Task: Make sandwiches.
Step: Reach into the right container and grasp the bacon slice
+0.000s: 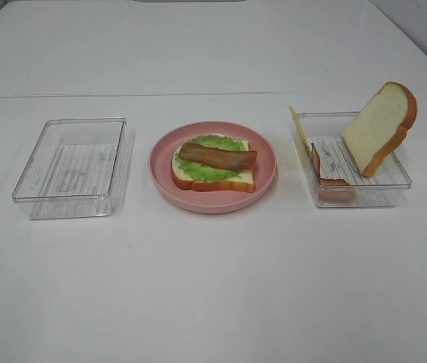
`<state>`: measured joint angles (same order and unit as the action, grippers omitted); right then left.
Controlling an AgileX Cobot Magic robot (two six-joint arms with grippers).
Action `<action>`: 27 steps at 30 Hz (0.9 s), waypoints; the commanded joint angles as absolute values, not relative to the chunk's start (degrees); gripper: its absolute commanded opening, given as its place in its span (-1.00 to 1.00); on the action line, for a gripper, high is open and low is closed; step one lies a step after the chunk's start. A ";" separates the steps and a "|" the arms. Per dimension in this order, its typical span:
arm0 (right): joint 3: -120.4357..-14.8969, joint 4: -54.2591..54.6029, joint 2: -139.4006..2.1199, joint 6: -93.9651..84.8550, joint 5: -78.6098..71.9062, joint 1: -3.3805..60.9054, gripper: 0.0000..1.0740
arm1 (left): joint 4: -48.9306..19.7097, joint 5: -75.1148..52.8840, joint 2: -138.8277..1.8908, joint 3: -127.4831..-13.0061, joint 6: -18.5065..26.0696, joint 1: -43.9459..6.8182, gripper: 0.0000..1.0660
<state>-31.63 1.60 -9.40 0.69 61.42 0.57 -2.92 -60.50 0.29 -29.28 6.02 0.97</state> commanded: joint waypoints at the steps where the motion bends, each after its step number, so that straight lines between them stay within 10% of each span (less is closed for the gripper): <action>1: -37.64 3.55 -25.15 1.26 62.22 0.63 0.76 | -3.04 -59.70 1.43 -29.16 5.56 0.74 0.83; 27: -75.06 8.37 -93.28 -1.72 56.32 8.94 0.76 | -3.04 -59.70 1.43 -29.16 5.56 0.74 0.83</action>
